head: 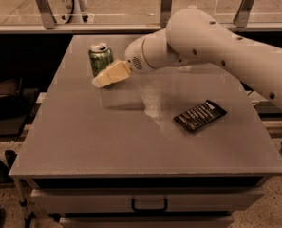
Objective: Pick green can
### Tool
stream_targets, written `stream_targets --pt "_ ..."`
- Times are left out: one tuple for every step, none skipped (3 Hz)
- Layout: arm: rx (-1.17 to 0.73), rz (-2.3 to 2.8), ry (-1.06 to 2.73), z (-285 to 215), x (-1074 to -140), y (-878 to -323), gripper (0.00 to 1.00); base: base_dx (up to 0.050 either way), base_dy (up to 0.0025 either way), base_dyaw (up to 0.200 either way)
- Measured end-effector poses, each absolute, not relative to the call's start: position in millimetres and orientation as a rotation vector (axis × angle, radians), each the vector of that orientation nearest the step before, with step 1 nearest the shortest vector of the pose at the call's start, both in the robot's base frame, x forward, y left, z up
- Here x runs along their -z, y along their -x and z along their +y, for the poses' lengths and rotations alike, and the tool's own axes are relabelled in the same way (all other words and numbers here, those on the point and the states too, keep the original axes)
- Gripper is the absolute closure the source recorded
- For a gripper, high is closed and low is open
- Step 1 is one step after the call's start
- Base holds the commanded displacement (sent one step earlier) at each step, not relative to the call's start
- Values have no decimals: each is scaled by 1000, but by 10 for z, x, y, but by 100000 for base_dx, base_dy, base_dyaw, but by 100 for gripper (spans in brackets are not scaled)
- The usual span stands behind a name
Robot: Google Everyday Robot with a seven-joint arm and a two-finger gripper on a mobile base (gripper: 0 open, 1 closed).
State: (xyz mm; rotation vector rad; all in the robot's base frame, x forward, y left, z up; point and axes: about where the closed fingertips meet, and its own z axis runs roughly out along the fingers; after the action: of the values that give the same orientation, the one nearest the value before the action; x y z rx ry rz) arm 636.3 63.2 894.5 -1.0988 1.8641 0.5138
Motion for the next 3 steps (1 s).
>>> stream_targets --pt "-545 1863 1099 795 -8889 -6502 0 0 0 0" --pt "-600 1858 1113 997 -8895 -6547 0 0 0 0" --pt "-658 1828 1150 1184 -8939 -6530 18 0 0 0"
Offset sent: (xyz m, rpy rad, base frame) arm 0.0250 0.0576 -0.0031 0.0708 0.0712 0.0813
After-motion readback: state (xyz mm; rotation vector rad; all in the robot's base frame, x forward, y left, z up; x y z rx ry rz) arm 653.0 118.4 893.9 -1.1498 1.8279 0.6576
